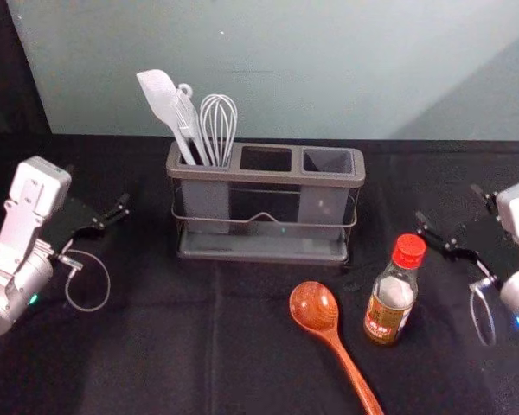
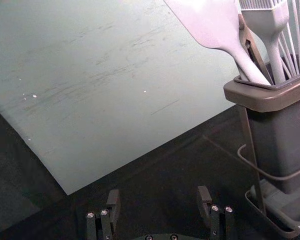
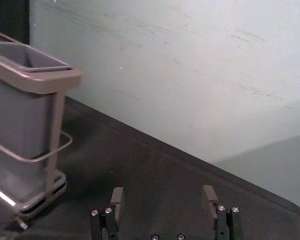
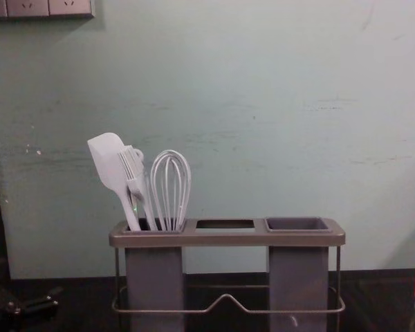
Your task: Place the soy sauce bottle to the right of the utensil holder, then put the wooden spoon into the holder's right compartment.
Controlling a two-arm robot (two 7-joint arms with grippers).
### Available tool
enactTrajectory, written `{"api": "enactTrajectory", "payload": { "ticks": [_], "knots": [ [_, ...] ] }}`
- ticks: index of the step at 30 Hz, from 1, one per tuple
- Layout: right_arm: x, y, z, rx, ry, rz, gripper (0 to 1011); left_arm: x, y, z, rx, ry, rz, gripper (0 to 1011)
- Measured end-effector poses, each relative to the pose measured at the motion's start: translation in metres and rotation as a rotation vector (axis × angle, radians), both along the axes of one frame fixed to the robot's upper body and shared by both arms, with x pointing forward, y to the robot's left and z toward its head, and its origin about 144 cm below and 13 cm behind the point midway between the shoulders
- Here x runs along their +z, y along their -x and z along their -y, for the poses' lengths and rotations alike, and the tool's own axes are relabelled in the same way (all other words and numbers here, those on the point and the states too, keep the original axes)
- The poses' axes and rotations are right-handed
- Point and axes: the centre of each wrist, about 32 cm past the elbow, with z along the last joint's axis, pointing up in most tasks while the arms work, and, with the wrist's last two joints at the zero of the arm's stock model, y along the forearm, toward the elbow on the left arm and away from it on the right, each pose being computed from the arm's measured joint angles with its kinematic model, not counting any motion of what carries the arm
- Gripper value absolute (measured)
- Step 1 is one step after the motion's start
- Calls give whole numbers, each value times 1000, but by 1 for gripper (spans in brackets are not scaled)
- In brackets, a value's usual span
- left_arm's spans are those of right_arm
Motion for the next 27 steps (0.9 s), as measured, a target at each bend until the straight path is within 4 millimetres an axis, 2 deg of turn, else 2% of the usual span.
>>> {"api": "enactTrajectory", "payload": {
  "ticks": [1, 10, 18, 27],
  "knots": [
    [0, 0, 0, 0, 0, 0, 1002, 0, 0, 0, 0, 0, 0, 1005],
    [6, 42, 14, 29, 17, 10, 1002, 0, 0, 0, 0, 0, 0, 1005],
    [20, 80, 25, 94, -2, 36, 1002, 0, 0, 0, 0, 0, 0, 1005],
    [36, 105, 37, 210, -104, 13, 1000, 0, 0, 0, 0, 0, 0, 1005]
  ]
}}
